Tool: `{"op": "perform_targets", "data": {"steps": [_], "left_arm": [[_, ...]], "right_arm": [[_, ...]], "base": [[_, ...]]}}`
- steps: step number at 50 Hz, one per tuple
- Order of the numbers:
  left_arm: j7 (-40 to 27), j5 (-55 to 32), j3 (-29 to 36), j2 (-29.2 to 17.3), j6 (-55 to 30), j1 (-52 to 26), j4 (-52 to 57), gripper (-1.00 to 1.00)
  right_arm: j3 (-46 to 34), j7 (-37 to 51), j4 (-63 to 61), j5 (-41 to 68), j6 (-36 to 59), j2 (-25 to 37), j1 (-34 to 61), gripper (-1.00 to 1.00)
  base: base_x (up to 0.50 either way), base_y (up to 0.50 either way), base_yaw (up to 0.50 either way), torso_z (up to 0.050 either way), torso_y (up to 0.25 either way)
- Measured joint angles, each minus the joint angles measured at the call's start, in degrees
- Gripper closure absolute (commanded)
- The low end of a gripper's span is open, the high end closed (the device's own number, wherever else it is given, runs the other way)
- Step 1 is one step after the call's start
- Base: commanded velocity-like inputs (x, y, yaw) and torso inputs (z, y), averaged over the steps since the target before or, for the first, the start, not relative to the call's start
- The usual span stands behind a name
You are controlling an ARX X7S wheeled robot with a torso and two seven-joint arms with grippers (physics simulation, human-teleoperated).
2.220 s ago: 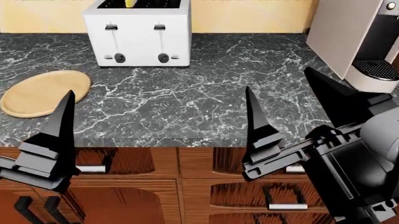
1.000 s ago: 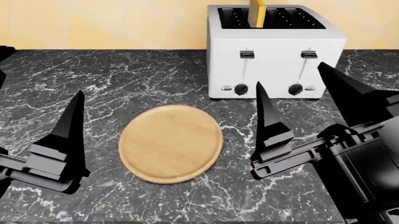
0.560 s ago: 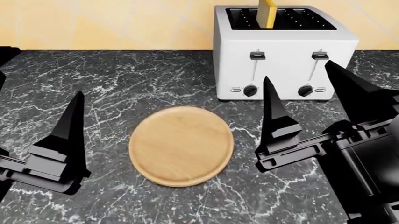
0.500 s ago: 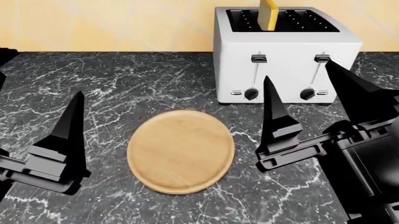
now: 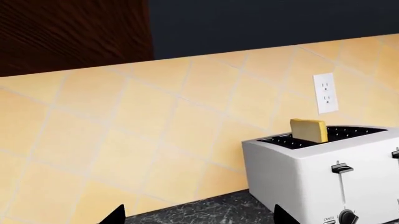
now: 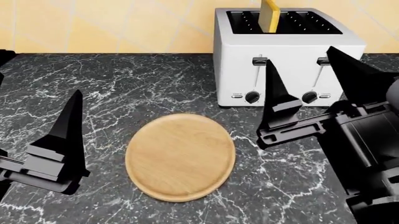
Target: Place the toasted item on a plate.
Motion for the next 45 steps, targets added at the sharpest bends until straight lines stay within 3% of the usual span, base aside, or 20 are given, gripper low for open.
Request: {"op": "perform_targets", "data": {"steps": [21,45], "left_arm": [[-0.1,0.9,0.9,0.1,0.9,0.2,0.0,-1.0],[0.1,1.0,0.8,0.3,0.7,0.2,0.0,-1.0]], "right_arm": [[-5.7,-6.5,22.4,4.1,11.7,-9.7,20.1,-1.0],[-11.1,-14.0,44.9,-3.5,15.0,-19.1,30.1,-1.0]], "base": [[0.0,0.0,0.0,0.0,0.0],[0.0,0.0,0.0,0.0,0.0]]}}
